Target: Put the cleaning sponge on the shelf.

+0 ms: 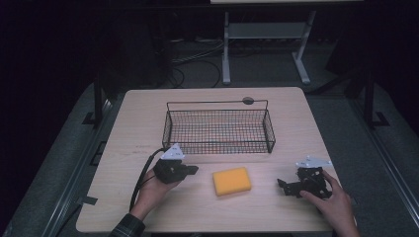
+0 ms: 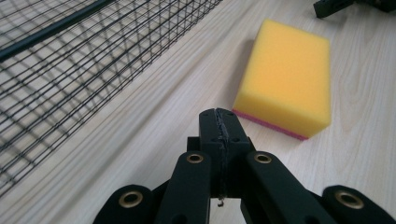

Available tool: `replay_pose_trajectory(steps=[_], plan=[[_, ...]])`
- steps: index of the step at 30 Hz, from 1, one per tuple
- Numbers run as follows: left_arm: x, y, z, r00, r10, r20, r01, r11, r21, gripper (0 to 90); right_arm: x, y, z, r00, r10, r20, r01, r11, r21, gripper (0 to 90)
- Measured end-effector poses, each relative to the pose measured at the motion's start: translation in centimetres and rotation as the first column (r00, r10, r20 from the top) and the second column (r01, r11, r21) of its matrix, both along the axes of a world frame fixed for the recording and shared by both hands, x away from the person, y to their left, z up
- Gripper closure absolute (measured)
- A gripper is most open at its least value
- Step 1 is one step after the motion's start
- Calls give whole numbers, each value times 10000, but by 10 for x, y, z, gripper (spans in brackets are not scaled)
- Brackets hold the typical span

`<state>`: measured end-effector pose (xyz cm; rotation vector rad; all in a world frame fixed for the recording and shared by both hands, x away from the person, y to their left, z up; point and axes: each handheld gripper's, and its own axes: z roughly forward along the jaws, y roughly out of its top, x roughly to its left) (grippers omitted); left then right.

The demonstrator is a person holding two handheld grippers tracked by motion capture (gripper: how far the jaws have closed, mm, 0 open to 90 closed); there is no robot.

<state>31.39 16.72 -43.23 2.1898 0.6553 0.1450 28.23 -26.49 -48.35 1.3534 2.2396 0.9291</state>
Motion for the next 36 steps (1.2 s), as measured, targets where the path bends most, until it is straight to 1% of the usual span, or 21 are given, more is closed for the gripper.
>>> replay_pose_trajectory(steps=[4, 10, 13, 16, 22, 24, 25, 29, 36], plan=[[3, -9, 0, 9997, -226, 71, 226, 9997, 74, 899, 0, 0, 0, 10000, 0, 0, 0, 10000, 0, 0], [8, -19, -4, 9990, -456, -5, 456, 9989, 100, 899, 0, 0, 0, 10000, 4, 6, -4, 10000, -1, 0], [9, -26, -5, 9982, -600, -23, 600, 9980, 203, 899, 0, 0, 0, 10000, 5, 5, -5, 10000, -2, 0], [11, -33, -6, 9977, -671, 49, 669, 9975, 225, 899, 0, 0, 0, 10000, 4, 2, -4, 10000, -1, 0], [17, -46, -12, 9964, -843, -39, 844, 9953, 469, 899, 0, 0, 0, 10000, 2, 2, -2, 10000, -1, 0], [18, -49, -14, 9962, -868, -76, 871, 9950, 494, 899, 0, 0, 0, 10000, 5, 3, -5, 10000, 0, 0], [19, -50, -14, 9957, -929, -55, 930, 9938, 612, 899, 0, 0, 0, 10000, 1, -2, -1, 10000, 0, 0], [20, -54, -16, 9959, -907, -66, 909, 9942, 577, 899, 0, 0, 0, 10000, 2, 0, -2, 10000, -1, 0], [18, -54, -15, 9955, -939, -104, 944, 9938, 586, 899, 0, 0, 0, 10000, -1, 0, 1, 10000, -1, 0]])
